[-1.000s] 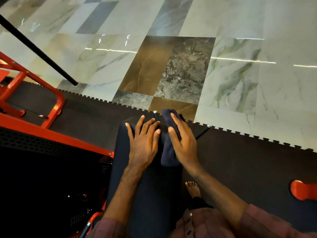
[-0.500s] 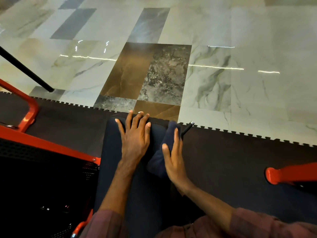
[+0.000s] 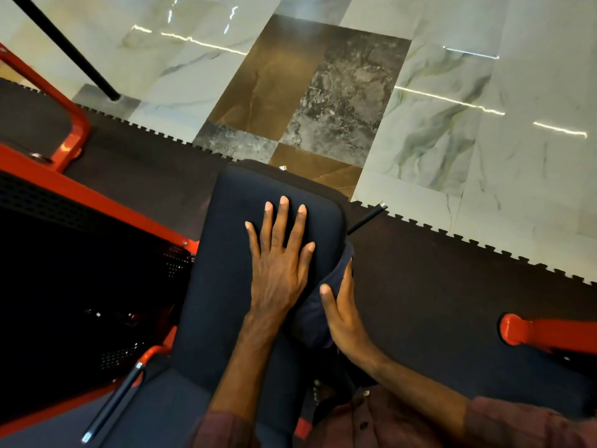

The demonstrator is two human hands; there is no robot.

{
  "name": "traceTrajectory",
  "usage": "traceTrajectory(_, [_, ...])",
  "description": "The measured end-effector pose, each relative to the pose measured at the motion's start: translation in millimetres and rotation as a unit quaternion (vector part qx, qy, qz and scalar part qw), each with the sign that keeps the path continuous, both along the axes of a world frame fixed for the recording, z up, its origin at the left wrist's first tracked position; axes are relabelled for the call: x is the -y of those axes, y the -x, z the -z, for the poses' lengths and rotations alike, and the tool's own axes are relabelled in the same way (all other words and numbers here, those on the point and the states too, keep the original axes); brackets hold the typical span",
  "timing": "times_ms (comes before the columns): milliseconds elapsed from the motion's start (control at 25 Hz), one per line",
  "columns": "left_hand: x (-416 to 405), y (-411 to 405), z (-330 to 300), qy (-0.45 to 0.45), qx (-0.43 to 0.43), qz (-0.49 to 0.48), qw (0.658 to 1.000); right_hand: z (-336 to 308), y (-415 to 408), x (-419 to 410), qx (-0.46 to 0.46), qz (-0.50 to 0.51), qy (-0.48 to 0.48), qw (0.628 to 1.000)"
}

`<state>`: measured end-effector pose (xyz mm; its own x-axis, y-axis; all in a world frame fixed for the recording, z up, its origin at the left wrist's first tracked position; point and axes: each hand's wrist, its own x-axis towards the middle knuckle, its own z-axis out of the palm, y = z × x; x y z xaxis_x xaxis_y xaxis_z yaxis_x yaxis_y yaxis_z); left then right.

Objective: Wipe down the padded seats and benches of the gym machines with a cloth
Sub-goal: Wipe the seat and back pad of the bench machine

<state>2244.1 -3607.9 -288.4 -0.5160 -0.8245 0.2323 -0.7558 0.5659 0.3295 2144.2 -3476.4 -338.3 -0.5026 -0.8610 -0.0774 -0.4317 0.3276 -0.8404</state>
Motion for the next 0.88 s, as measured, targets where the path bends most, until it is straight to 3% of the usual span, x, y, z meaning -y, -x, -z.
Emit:
traceTrajectory(160, [-26, -17, 15, -0.030, 0.002, -0.015, 0.999, -8, 12, 32, 0.150, 0.034, 0.049, 0.987])
traceTrajectory(320, [-59, -35, 30, -0.087, 0.010, -0.045, 0.995, 15, -21, -26, 0.034, -0.018, 0.000, 0.999])
traceTrajectory(560, [-112, -63, 57, -0.145, -0.004, -0.066, 0.987, 25, -19, -13, 0.146, 0.019, 0.029, 0.989])
traceTrajectory(680, [-131, -71, 69, -0.154, -0.016, -0.071, 0.985, 54, -40, -48, 0.045, 0.000, 0.020, 0.999])
traceTrajectory(720, [-138, -74, 73, -0.158, -0.015, -0.071, 0.985, 62, -53, -68, 0.050, -0.020, 0.014, 0.998])
traceTrajectory(880, [-157, -87, 92, -0.161, -0.008, -0.064, 0.985, 63, -67, -67, 0.209, 0.005, 0.017, 0.978])
